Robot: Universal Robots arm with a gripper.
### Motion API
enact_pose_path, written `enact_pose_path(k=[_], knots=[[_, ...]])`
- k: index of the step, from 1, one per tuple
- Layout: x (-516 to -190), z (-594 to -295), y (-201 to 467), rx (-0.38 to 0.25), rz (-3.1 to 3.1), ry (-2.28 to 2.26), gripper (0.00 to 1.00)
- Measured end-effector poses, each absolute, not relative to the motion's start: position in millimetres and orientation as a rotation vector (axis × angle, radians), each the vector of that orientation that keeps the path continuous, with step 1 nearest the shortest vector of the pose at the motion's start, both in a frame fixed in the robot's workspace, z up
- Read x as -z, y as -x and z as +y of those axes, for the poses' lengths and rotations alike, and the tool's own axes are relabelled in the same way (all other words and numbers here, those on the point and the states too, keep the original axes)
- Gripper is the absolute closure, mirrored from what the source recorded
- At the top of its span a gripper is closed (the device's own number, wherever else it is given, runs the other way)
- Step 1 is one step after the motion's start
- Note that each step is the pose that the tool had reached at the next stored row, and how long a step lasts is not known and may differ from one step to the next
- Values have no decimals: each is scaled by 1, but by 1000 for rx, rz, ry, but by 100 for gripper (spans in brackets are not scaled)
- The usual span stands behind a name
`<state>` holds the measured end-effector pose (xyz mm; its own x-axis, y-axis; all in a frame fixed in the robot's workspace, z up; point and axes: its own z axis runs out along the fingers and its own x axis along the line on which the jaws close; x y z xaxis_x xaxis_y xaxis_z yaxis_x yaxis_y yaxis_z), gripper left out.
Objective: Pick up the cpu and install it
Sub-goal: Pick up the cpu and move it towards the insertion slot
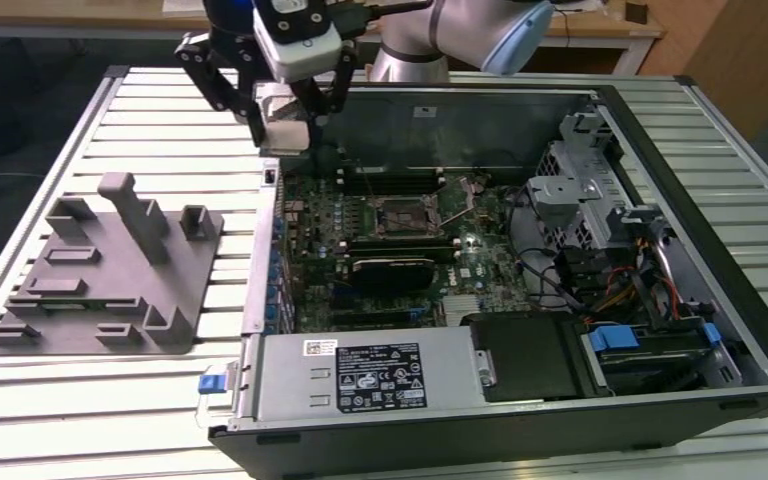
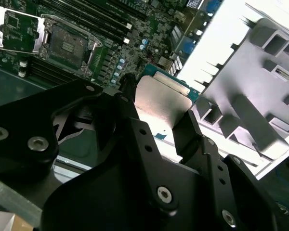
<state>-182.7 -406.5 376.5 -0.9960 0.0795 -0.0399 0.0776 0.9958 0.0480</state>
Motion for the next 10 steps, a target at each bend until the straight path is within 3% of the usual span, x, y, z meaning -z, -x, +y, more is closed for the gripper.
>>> enact_pose_path(k=[10], knots=[[-365, -403, 162, -72, 3104, -122, 45]])
